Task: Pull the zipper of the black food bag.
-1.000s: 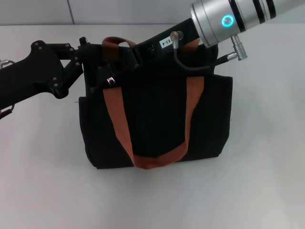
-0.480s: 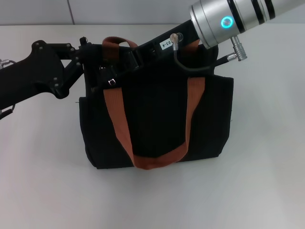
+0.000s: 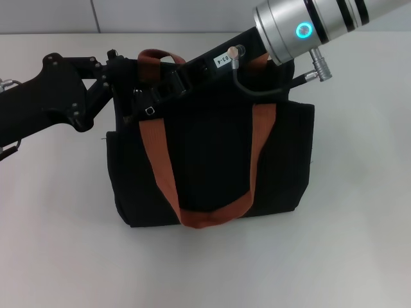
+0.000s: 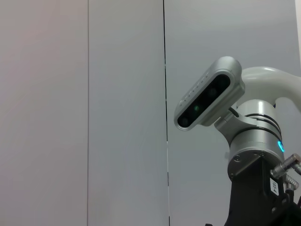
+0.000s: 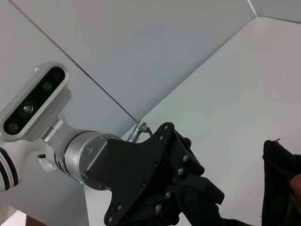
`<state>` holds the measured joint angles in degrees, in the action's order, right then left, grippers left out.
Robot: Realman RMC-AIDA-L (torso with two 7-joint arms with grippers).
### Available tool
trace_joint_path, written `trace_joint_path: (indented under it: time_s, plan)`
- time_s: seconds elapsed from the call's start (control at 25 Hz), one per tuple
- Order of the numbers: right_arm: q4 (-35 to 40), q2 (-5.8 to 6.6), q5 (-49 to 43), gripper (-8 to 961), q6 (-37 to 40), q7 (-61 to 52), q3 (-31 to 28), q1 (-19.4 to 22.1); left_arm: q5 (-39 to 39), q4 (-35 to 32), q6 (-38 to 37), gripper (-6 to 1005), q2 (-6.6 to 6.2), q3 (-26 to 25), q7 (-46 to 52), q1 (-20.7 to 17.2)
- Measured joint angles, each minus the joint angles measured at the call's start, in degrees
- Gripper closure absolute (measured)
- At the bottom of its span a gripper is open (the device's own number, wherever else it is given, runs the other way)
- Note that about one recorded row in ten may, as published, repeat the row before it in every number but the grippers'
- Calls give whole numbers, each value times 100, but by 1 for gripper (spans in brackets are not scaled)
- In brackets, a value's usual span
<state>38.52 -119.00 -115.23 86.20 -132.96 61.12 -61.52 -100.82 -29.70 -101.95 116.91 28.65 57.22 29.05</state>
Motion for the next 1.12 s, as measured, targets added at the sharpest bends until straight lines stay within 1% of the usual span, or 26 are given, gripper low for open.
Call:
trace_joint_path:
  time_s: [0.4,0.48,0.52,0.56,0.72,0.96,1.12]
  plan:
    - [315,0,-255,954,3,-290,15,76,9,0,-1,951,-10,-60,0,-37]
    - [472,0,-339,954,2,-412,45,136,14,-1,-5,950,-13,-76,0,-45]
    - [718,0,-420,955,3,-596,153,233,16,-2,-11,950,-24,-99,0,-47]
    - [718,0,-420,955,3,-596,153,233,16,-2,-11,950,-24,-99,0,-47]
    - [1150,-3,-600,955,8,-1003,377,410,17,-2,-24,949,-32,-138,-1,-57]
    - [1388,-6,-759,954,67,-1242,371,524,18,0,-32,948,-37,-141,-11,-57]
    - [1908,-9,-924,949,178,-1492,357,752,21,0,-36,948,-48,-142,-17,-47]
